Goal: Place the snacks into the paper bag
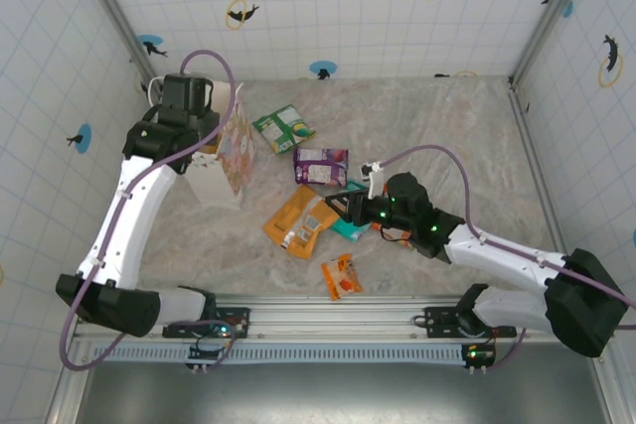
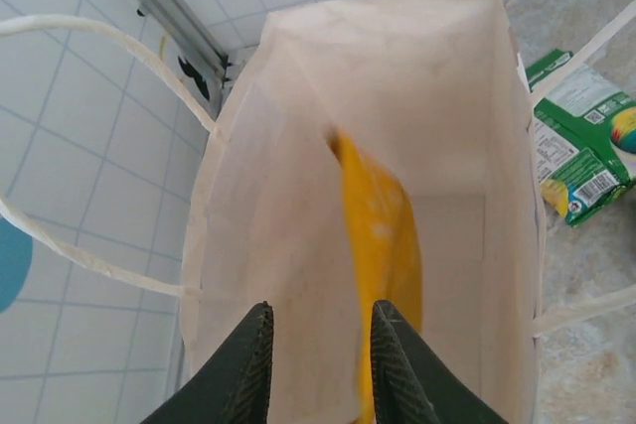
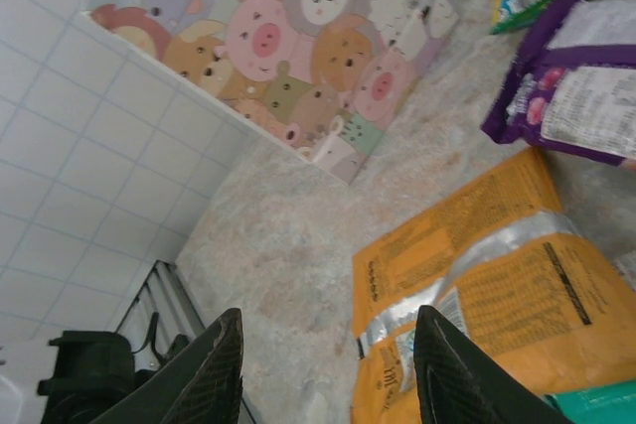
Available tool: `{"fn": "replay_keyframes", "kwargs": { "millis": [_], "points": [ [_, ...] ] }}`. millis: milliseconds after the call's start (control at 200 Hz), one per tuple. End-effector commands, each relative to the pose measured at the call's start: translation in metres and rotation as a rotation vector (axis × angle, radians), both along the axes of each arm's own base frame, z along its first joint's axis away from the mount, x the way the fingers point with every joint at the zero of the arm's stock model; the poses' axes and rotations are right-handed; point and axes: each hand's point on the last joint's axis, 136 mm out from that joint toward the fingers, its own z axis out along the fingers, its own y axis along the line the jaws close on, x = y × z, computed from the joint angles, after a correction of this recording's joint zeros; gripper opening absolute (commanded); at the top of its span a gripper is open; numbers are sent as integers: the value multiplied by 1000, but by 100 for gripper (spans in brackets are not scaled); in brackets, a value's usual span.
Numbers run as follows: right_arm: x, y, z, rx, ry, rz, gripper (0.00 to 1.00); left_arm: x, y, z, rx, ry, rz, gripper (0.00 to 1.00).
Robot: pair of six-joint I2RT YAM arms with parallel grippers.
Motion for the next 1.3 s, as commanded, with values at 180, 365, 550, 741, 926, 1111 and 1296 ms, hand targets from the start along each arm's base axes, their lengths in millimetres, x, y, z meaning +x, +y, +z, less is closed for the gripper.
{"fn": "replay_keyframes", "kwargs": {
  "millis": [180, 365, 550, 741, 926, 1111, 1296],
  "points": [
    [1, -6, -34, -119, 180, -147, 48, -32, -22, 22, -269, -48, -32, 44],
    [-13, 1, -69, -118, 287, -201, 55, -66, -31, 2, -483, -19, 10, 45],
    [-17, 28, -93, -50, 391, -209, 64, -83, -30, -1, -560, -57, 22, 45],
    [-12, 47, -116, -67, 439, -255, 69, -86, -34, -5, -593, -54, 13, 45],
    [-2, 54, -126, -33, 446, -291, 61, -86, -37, -8, -597, -44, 4, 45],
    [9, 60, -130, -8, 438, -294, 44, -87, -38, -9, -596, -42, -10, 45],
    [10, 58, -118, 1, 383, -272, 20, -85, -41, -8, -602, -43, -23, 45]
  ]
}}
